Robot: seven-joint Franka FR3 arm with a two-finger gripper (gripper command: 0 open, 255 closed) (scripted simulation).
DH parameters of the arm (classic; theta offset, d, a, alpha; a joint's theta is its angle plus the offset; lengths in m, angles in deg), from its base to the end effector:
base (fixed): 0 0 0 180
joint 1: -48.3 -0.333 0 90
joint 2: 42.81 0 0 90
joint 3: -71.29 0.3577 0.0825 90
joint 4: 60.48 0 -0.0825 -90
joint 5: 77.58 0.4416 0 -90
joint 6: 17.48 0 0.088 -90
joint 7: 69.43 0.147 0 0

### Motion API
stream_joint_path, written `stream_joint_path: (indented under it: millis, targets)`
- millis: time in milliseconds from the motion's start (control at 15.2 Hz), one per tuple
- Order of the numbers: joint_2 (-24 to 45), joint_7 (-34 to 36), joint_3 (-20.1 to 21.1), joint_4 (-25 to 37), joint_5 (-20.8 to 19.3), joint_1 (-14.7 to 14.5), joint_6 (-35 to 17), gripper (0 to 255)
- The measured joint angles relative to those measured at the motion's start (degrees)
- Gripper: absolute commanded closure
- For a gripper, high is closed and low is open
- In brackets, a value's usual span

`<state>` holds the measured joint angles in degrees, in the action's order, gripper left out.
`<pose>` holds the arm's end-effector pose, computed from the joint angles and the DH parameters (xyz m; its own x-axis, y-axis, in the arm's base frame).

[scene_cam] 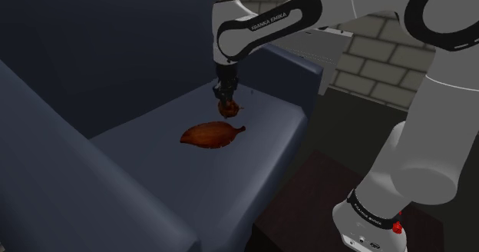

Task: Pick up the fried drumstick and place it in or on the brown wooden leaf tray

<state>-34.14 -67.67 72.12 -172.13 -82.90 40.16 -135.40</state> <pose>0.6338 0.0915 0.3722 0.9849 0.1684 -0.0411 0.1712 -0.9821 0.0792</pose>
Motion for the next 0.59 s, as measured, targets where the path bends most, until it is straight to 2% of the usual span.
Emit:
stream_joint_path:
  millis: [264, 594]
  targets:
    - [-0.35, 4.71, 2.05, 0.43, -0.04, -2.74, 1.14, 255]
    - [1.52, 6.07, 2.41, -0.48, -0.31, -3.31, -1.50, 255]
